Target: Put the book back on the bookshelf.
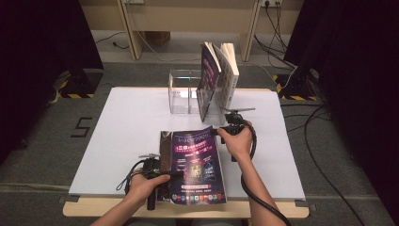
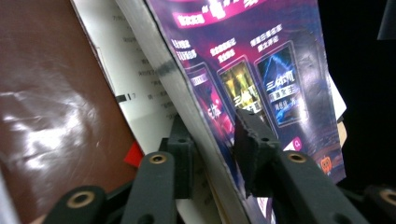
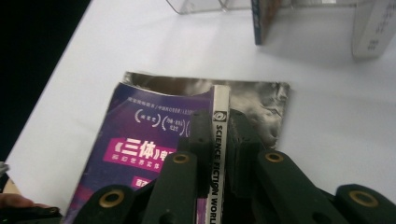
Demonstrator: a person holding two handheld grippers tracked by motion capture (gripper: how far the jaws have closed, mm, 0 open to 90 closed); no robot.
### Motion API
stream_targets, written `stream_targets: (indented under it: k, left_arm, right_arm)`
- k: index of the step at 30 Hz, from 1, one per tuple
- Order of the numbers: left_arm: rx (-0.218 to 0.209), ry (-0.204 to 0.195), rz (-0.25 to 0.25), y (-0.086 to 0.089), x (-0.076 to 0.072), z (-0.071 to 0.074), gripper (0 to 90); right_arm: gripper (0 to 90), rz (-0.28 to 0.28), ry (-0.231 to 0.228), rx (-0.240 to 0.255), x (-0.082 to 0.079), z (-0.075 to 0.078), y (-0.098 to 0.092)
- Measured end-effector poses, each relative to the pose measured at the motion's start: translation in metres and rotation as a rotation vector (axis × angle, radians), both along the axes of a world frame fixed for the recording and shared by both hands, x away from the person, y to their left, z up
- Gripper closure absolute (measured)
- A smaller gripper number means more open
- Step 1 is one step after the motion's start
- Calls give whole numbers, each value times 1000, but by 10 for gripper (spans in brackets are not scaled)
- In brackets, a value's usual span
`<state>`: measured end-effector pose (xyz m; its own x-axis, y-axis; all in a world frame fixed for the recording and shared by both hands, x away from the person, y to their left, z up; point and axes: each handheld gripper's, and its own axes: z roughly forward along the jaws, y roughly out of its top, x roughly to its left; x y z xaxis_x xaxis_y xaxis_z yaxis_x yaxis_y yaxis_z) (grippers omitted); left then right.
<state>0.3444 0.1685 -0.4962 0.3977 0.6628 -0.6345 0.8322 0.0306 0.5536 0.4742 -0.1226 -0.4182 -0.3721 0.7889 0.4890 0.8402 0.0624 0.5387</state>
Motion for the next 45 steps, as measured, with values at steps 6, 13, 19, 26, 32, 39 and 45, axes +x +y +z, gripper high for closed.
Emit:
stream_targets:
  k: [6,13,19,26,32,39,45]
  left_arm:
    - [95,-110,24,17,-10,3,651]
    - [112,-152,60,30,-15,4,643]
    - [110,-154,82,36,-16,5,629]
    - [98,-198,131,41,-18,11,641]
    - [93,-193,131,41,-18,10,644]
    - [92,-202,143,44,-17,11,648]
    - [85,-205,152,46,-16,10,650]
  right_arm:
    - [832,-8,-71,14,-11,22,-1]
    - [832,-42,-127,-28,-16,38,-5]
    - [832,-50,-183,-47,-22,51,-4]
    - [832,-57,-244,-57,-32,72,-1]
    - [833,-84,-322,-42,-39,98,0]
    - [833,-125,-427,-11,-34,133,8]
    - [833,-148,-475,12,-25,148,15]
